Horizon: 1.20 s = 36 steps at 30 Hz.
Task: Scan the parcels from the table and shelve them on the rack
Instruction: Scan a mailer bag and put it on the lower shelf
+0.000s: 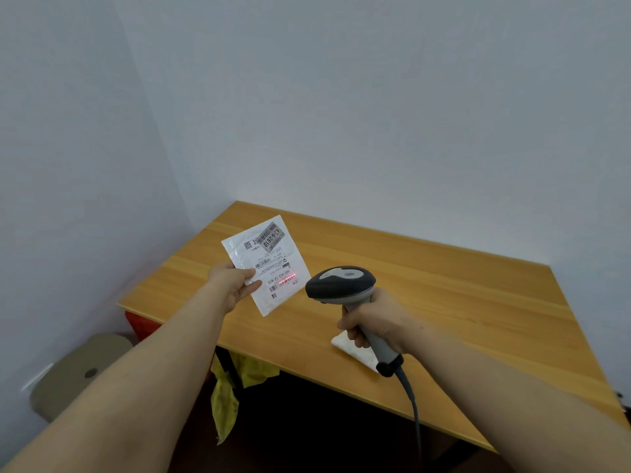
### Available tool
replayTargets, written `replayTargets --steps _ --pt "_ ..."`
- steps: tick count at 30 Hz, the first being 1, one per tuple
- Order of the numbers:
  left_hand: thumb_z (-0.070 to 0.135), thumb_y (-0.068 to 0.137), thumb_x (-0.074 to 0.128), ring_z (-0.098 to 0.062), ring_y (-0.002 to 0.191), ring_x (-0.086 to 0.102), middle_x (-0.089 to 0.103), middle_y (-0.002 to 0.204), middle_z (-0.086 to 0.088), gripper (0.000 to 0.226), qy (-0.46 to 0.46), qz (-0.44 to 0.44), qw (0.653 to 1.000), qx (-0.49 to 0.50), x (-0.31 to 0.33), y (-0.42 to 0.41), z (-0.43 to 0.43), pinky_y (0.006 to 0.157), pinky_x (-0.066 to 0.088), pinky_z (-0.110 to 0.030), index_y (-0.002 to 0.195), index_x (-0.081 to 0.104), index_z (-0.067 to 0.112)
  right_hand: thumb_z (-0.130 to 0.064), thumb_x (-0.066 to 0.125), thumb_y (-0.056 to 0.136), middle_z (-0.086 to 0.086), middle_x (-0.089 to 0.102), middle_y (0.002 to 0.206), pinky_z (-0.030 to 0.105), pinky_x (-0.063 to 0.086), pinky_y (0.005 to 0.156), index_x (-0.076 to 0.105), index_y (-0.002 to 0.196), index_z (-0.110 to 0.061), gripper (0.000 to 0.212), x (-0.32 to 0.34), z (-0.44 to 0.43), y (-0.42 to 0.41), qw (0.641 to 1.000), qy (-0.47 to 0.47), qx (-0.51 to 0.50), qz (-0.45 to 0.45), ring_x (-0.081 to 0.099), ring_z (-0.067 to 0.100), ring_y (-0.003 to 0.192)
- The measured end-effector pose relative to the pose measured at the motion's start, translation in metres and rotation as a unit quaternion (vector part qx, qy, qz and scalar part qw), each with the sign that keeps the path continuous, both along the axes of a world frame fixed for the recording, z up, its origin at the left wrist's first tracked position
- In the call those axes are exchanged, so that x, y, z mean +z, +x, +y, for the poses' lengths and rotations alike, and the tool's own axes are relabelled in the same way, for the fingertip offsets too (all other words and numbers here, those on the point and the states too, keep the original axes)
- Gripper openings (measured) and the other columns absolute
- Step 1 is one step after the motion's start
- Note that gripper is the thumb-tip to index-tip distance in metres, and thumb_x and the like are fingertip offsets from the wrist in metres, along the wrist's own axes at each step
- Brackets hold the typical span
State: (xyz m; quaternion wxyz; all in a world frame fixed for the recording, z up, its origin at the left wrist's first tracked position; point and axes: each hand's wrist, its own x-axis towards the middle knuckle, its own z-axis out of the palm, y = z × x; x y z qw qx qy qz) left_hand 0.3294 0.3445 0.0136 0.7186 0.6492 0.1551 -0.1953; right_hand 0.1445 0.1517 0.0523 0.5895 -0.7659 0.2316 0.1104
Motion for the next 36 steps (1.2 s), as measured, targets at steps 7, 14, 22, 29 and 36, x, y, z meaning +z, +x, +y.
replayTargets --steps 7,14,22,29,36 --pt "-0.01 0.089 0.057 -0.031 0.093 0.062 0.061 0.105 -0.015 0.014 0.003 0.001 1.0 0.001 -0.001 0.0 0.014 0.044 0.056 -0.025 0.089 0.056 0.004 0.002 0.068 0.077 0.014 0.06 0.058 0.027 0.044 0.047 0.06 0.066 -0.003 0.015 -0.002 0.014 -0.001 1.0 0.011 -0.012 0.005 0.052 0.022 0.046" --pt "-0.002 0.092 0.057 -0.027 0.077 0.062 0.061 0.095 -0.012 0.011 0.008 0.031 0.999 -0.042 -0.012 -0.006 0.026 0.041 0.053 -0.025 0.102 0.056 0.002 0.0 0.078 0.071 0.015 0.068 0.07 0.028 0.045 0.05 0.061 0.1 0.002 0.034 -0.009 0.031 -0.018 0.995 0.051 -0.083 -0.015 0.059 0.02 0.049" --pt "0.0 0.093 0.056 -0.036 0.098 0.059 0.061 0.105 -0.015 0.015 0.0 0.091 0.991 -0.096 -0.034 -0.068 0.063 0.048 0.058 -0.032 0.107 0.056 0.007 0.01 0.071 0.07 0.016 0.068 0.071 0.023 0.044 0.043 0.062 0.097 0.002 0.029 -0.026 0.061 -0.059 0.985 0.034 -0.168 -0.02 0.065 0.021 0.052" --pt "-0.014 0.09 0.05 -0.031 0.092 0.063 0.062 0.113 -0.018 0.023 -0.02 0.066 0.998 -0.014 -0.037 -0.169 0.152 0.048 0.056 -0.024 0.108 0.06 -0.003 0.01 0.069 0.073 0.014 0.065 0.067 0.022 0.042 0.042 0.059 0.083 -0.006 0.022 -0.038 0.121 -0.099 0.997 0.05 -0.051 -0.003 0.062 0.019 0.047" --pt "-0.016 0.089 0.049 -0.029 0.101 0.062 0.063 0.12 -0.017 0.03 -0.005 0.098 0.983 0.153 -0.066 -0.334 0.277 0.053 0.058 -0.025 0.11 0.059 0.004 0.01 0.07 0.073 0.015 0.069 0.067 0.027 0.045 0.046 0.063 0.086 0.001 0.018 -0.071 0.228 -0.173 0.992 0.059 0.109 0.016 0.063 0.022 0.051"
